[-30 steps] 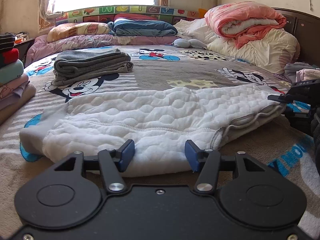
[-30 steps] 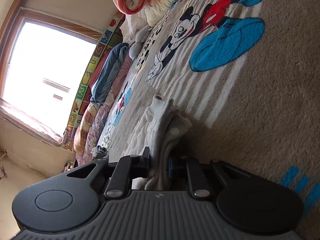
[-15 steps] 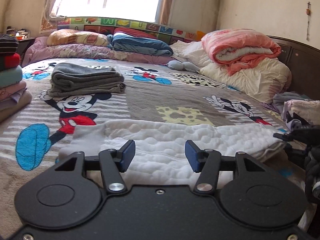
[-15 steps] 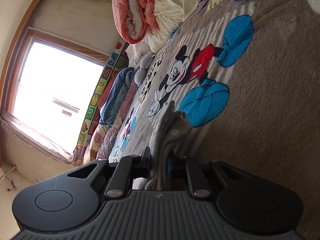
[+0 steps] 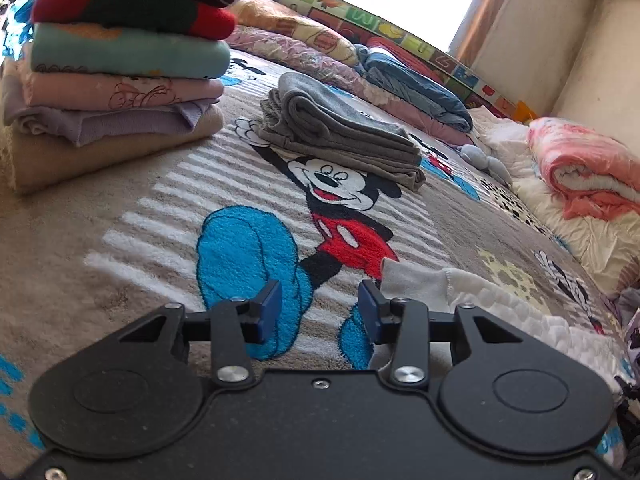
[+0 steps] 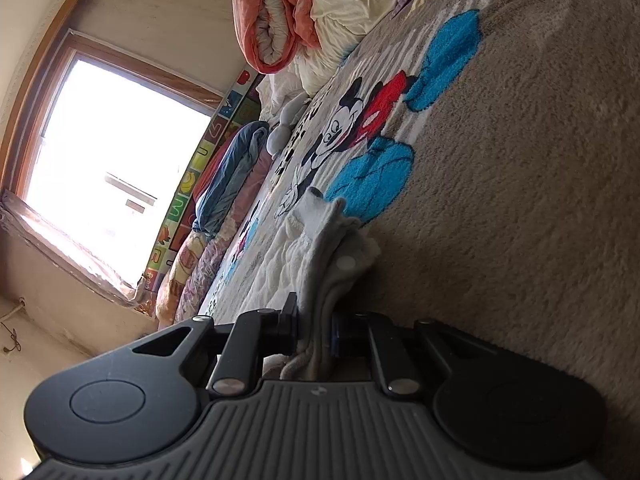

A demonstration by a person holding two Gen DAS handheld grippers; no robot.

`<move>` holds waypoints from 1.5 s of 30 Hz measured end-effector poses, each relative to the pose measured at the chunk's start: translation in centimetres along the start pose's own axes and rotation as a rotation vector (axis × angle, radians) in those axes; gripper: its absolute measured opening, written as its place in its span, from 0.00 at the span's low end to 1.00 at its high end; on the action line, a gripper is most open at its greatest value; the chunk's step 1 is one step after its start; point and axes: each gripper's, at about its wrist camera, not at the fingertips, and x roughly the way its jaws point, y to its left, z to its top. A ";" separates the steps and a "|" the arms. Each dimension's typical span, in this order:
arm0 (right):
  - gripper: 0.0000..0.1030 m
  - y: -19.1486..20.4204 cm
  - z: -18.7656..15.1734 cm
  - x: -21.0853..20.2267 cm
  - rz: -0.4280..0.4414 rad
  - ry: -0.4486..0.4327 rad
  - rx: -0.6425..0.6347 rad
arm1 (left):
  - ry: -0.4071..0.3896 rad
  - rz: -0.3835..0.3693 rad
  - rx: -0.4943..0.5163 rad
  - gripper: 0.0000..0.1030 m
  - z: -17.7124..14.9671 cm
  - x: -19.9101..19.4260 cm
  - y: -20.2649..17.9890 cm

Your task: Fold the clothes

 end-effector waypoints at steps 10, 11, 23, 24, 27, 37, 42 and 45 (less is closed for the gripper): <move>0.13 0.4 -0.2 -0.1 -0.009 -0.003 -0.031 | 0.168 -0.126 0.319 0.34 0.5 3.4 -0.9; 0.13 0.4 -0.2 -0.1 -0.010 -0.004 -0.033 | 0.167 -0.122 0.360 0.35 0.6 3.7 -1.1; 0.13 0.9 -0.4 -0.1 -0.028 -0.009 -0.069 | 0.114 0.022 0.228 0.42 4.0 7.0 1.8; 0.13 0.9 -0.4 -0.1 -0.030 -0.009 -0.071 | 0.110 0.019 0.217 0.41 4.2 6.8 1.9; 0.13 0.8 -0.4 -0.1 -0.030 -0.010 -0.073 | 0.093 0.021 0.217 0.41 4.7 6.1 1.8; 0.13 0.9 -0.5 -0.1 -0.030 -0.010 -0.078 | 0.049 -0.273 0.415 0.39 3.8 1.8 -7.8; 0.13 0.9 -0.5 -0.2 -0.024 -0.009 -0.074 | 0.186 -0.167 0.627 0.39 -2.2 2.4 -10.1; 0.13 0.8 -0.4 -0.2 -0.017 -0.006 -0.073 | 0.149 -0.133 0.586 0.40 -3.3 1.5 -9.4</move>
